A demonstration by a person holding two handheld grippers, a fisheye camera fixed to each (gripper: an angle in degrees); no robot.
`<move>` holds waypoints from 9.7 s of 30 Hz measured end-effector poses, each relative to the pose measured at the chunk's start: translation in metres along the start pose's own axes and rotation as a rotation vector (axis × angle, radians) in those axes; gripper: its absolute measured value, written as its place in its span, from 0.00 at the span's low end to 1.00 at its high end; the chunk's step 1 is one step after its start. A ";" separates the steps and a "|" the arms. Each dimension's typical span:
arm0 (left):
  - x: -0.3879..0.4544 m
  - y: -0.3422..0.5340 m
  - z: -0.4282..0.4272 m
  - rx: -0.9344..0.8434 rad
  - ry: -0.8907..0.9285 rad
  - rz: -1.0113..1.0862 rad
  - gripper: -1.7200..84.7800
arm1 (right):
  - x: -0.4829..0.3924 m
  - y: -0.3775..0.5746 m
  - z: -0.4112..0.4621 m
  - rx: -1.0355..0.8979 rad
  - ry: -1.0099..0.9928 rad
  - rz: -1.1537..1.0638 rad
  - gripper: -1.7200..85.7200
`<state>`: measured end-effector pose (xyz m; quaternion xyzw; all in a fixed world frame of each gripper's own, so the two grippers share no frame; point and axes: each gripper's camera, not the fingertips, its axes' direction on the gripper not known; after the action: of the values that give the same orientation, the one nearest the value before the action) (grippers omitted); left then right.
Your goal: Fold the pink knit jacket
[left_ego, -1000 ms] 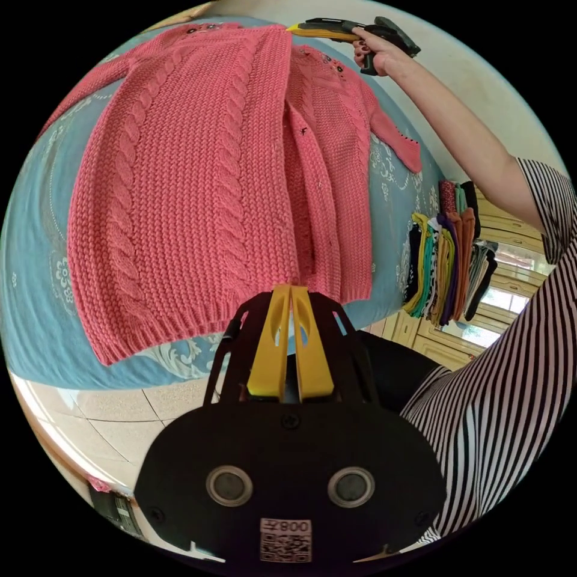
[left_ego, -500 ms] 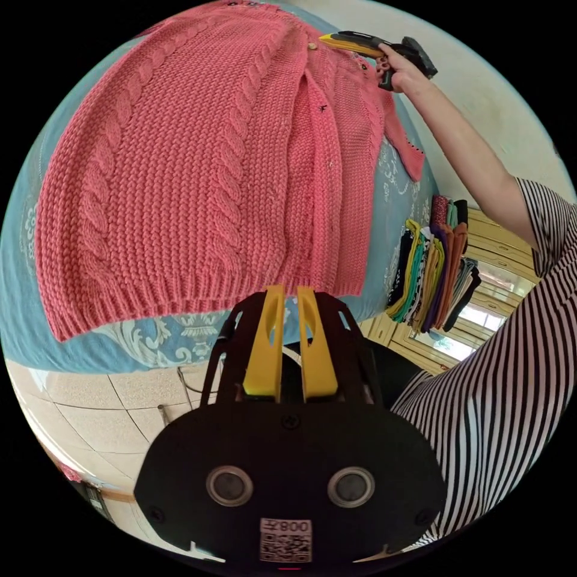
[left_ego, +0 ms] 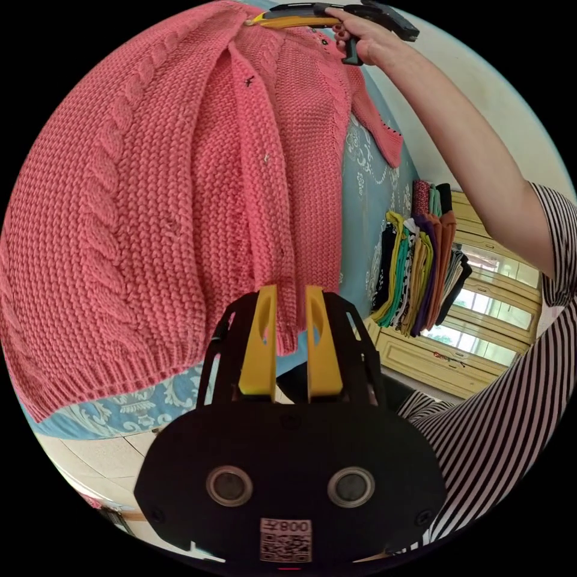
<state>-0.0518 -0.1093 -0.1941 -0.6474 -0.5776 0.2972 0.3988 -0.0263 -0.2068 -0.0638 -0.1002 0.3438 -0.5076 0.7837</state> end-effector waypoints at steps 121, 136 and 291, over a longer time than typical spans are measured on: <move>-0.054 0.102 -0.239 0.201 -0.096 -0.416 0.10 | -0.187 0.187 0.129 -0.444 -0.610 -0.277 0.04; -0.110 0.058 -0.284 0.200 -0.452 -0.365 0.10 | -0.056 0.287 0.064 -0.430 -0.368 0.310 0.13; -0.328 -0.272 -0.182 0.449 0.207 0.169 0.08 | -0.034 0.153 0.056 0.417 -0.740 -0.173 0.05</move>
<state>-0.0880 -0.4599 0.1070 -0.6157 -0.3970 0.3822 0.5632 0.1126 -0.1168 -0.0842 -0.1432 -0.0799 -0.5600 0.8121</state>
